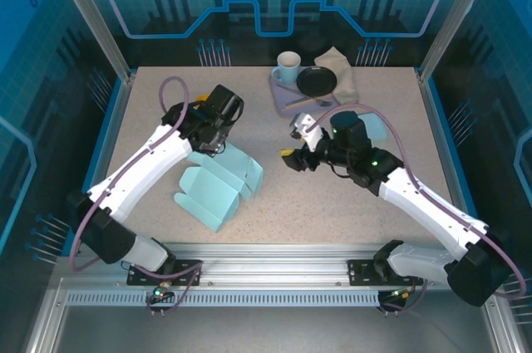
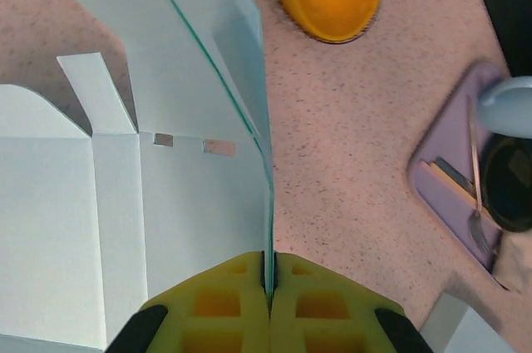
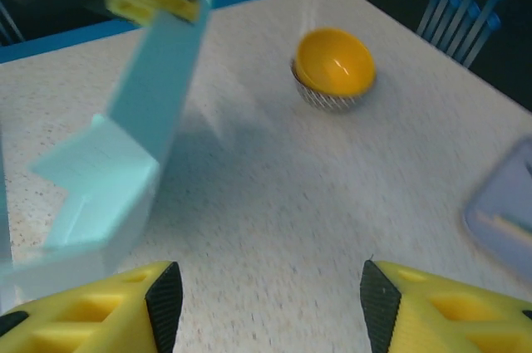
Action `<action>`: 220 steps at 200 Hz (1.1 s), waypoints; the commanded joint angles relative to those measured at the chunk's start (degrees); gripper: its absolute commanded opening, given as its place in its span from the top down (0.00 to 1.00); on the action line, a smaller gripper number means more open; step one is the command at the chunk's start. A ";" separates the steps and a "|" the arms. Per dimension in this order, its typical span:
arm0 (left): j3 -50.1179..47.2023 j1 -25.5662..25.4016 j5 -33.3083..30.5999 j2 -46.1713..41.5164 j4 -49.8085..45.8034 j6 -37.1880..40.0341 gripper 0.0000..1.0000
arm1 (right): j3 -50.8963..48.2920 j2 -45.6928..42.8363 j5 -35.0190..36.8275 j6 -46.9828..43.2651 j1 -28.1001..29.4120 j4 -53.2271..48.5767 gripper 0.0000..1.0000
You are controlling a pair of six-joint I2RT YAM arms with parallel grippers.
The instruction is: Fold the paper box
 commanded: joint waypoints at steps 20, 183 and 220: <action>2.49 0.16 1.95 3.04 -9.70 -12.10 0.94 | 5.14 6.28 1.89 -3.52 7.44 10.33 0.38; -3.31 -0.70 3.73 -0.59 -5.37 -11.10 0.94 | 3.11 15.64 6.96 -15.78 9.36 5.57 0.54; -3.25 -2.16 4.24 -0.51 -4.05 -10.38 0.95 | 4.10 16.44 4.94 -22.26 8.62 -0.68 0.56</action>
